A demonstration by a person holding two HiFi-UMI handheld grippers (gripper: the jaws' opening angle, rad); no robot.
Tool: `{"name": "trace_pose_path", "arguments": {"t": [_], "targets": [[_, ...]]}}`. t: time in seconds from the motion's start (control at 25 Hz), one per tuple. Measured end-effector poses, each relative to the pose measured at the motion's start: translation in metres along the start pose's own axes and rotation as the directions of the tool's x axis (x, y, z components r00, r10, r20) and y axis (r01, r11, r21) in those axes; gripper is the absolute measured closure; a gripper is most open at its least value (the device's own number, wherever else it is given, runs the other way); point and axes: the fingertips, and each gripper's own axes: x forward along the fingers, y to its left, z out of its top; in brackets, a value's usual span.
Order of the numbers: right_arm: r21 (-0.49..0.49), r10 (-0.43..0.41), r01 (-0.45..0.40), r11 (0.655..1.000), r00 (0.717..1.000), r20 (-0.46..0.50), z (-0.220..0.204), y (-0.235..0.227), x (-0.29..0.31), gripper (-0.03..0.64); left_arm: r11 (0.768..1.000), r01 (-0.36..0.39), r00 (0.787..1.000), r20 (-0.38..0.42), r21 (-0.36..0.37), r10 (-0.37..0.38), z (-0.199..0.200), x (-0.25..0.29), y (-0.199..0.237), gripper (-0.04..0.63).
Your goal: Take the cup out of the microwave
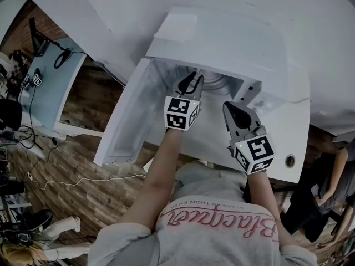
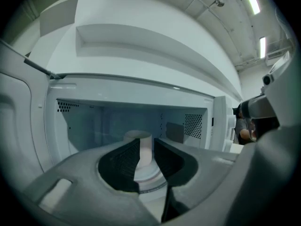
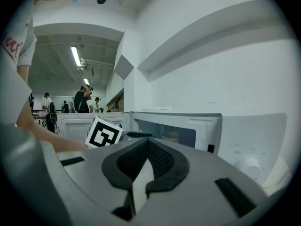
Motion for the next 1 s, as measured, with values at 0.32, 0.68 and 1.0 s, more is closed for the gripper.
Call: {"name": "trace_pose_path", "arguments": {"t": [0.32, 0.68, 1.0], "targets": [[0.007, -0.002, 0.002, 1.000, 0.999, -0.033, -0.013, -0.005, 0.007, 0.605, 1.000, -0.002, 0.999, -0.041, 0.014, 0.003, -0.012, 0.025, 0.013, 0.511], [0.018, -0.009, 0.011, 1.000, 0.998, -0.065, -0.021, -0.015, 0.014, 0.605, 1.000, 0.000, 0.997, -0.079, 0.006, 0.001, -0.023, 0.052, 0.022, 0.512], [0.023, -0.011, 0.012, 1.000, 0.997, -0.075, -0.025, -0.019, 0.019, 0.604, 1.000, -0.011, 0.997, -0.081, -0.011, 0.010, -0.028, 0.063, 0.027, 0.512]]}}
